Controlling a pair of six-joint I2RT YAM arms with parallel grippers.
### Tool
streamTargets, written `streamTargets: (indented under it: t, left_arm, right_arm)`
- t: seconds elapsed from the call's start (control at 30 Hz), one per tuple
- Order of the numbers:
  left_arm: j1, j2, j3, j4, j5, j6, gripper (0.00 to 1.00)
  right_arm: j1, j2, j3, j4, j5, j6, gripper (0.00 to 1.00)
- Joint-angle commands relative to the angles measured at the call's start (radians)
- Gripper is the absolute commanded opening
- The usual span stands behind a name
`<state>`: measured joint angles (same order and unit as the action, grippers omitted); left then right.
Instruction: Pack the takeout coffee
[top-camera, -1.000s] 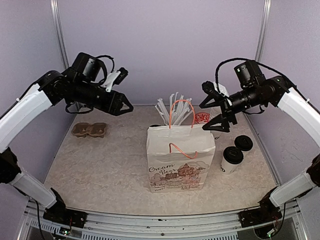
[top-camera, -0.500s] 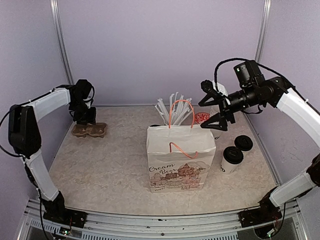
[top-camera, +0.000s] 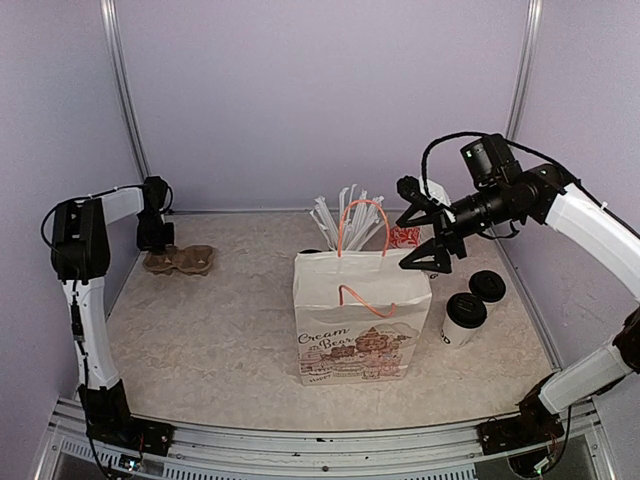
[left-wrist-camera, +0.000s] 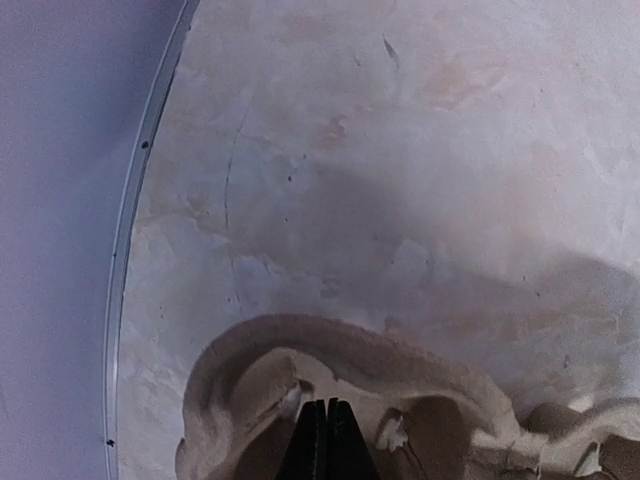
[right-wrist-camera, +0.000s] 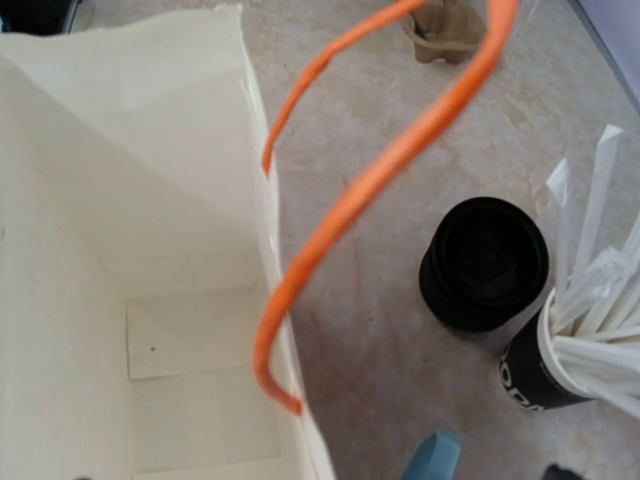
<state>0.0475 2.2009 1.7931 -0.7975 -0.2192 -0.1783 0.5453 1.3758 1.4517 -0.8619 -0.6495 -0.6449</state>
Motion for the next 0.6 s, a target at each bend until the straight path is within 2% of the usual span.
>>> streamTargets:
  t: [0.0,0.1,0.3,0.57]
  left_arm:
    - [0.007,0.068,0.077,-0.031,-0.036,0.031,0.0]
    - [-0.001,0.073,0.033,-0.057,0.002,0.024,0.0]
    - [-0.08,-0.017,-0.09,-0.106,0.05,0.03,0.0]
    - [-0.185,-0.201,-0.272,-0.143,0.192,0.034,0.0]
  right_arm:
    - [0.007,-0.012,-0.008,0.02,0.007,0.012,0.86]
    - [0.007,-0.001,-0.004,0.02,0.007,0.011,0.86]
    - [0.007,0.012,-0.004,0.014,-0.001,0.006,0.86]
    - [0.008,0.008,-0.022,0.014,-0.013,0.002,0.86]
